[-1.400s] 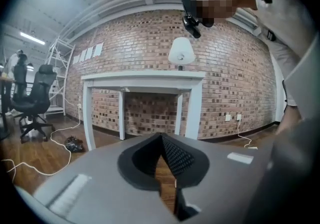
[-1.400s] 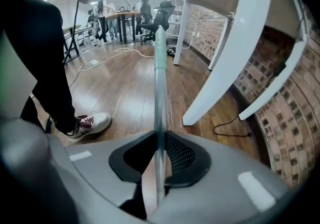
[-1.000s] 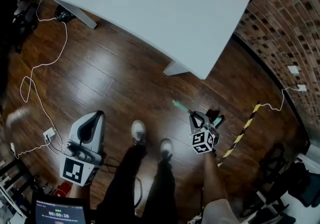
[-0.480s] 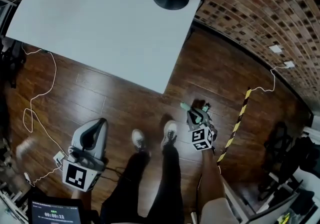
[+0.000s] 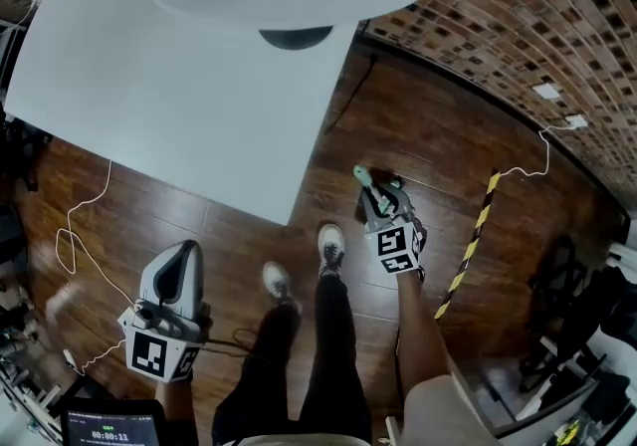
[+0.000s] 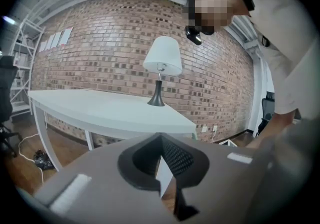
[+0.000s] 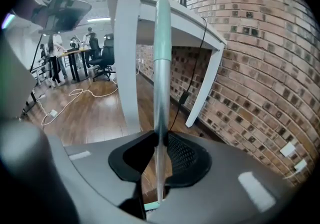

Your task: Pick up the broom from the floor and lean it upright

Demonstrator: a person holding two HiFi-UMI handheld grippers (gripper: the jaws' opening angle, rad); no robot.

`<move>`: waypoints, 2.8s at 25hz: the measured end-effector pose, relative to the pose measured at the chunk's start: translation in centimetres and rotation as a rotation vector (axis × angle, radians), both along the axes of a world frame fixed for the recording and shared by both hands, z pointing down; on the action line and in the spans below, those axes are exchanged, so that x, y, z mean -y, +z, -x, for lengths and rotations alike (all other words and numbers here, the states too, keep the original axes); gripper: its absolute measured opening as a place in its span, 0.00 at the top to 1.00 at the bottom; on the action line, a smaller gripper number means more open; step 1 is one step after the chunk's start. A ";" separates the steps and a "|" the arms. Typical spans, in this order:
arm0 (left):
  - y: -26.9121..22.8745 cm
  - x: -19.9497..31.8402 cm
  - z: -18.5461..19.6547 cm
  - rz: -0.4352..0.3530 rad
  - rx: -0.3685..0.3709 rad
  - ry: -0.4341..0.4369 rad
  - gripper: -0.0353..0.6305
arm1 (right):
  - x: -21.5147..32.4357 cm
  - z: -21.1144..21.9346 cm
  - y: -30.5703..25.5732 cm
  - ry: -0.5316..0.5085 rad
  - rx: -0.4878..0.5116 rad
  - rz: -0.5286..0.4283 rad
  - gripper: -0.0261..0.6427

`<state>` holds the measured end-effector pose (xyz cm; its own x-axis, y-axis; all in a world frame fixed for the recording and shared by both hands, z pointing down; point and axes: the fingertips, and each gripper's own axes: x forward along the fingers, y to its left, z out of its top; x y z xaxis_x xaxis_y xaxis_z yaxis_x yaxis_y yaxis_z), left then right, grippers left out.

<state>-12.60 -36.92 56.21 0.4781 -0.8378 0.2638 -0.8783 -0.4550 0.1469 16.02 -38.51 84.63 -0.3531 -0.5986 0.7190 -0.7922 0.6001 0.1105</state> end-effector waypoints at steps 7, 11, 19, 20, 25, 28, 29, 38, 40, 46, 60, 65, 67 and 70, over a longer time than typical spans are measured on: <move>0.1 3.0 -1.7 0.022 0.006 -0.017 0.94 | 6.4 0.6 -1.5 0.015 0.060 -0.035 0.83; 1.4 4.2 -1.1 0.051 0.033 -0.034 0.94 | 9.6 1.6 -1.3 0.002 0.079 -0.054 0.83; 2.9 5.6 -0.5 0.096 0.089 -0.050 0.94 | 14.3 3.1 -0.1 0.008 0.066 -0.062 0.82; 3.1 5.6 -0.8 0.105 0.093 -0.047 0.94 | 14.7 3.1 -0.1 0.010 0.068 -0.064 0.82; 3.6 5.6 -1.9 0.120 0.116 -0.052 0.94 | 15.7 3.3 -0.9 0.007 0.092 -0.093 0.82; 3.6 5.3 -2.4 0.124 0.132 -0.050 0.94 | 16.0 2.7 -1.4 0.010 0.095 -0.103 0.82; 3.5 5.3 -2.5 0.123 0.130 -0.049 0.94 | 16.1 2.7 -1.5 0.007 0.096 -0.105 0.82; 3.1 4.6 -2.4 0.112 0.100 -0.073 0.94 | 16.5 4.1 -0.7 -0.052 0.033 -0.115 0.80; 3.2 4.4 -2.0 0.117 0.106 -0.079 0.94 | 16.6 4.4 -0.6 -0.053 0.027 -0.118 0.79; 2.7 4.7 -2.1 0.098 0.088 -0.084 0.94 | 17.1 4.2 -0.4 -0.044 0.042 -0.111 0.72; 4.0 4.5 -1.3 0.134 0.130 -0.081 0.94 | 18.2 3.7 0.2 -0.026 0.021 -0.116 0.70; 4.2 4.4 -1.3 0.138 0.127 -0.080 0.94 | 18.3 3.8 0.0 -0.020 0.027 -0.124 0.69; 4.5 4.2 -0.9 0.144 0.148 -0.077 0.94 | 18.2 3.5 -0.1 -0.012 0.027 -0.126 0.69; 3.9 4.6 -1.1 0.129 0.119 -0.086 0.94 | 17.8 2.9 -0.3 0.007 0.022 -0.124 0.72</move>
<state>-11.52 -41.48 60.15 0.3653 -0.8298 0.4219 -0.9277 -0.3618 0.0915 13.11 -56.29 84.34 -0.3637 -0.6853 0.6310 -0.7995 0.5773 0.1661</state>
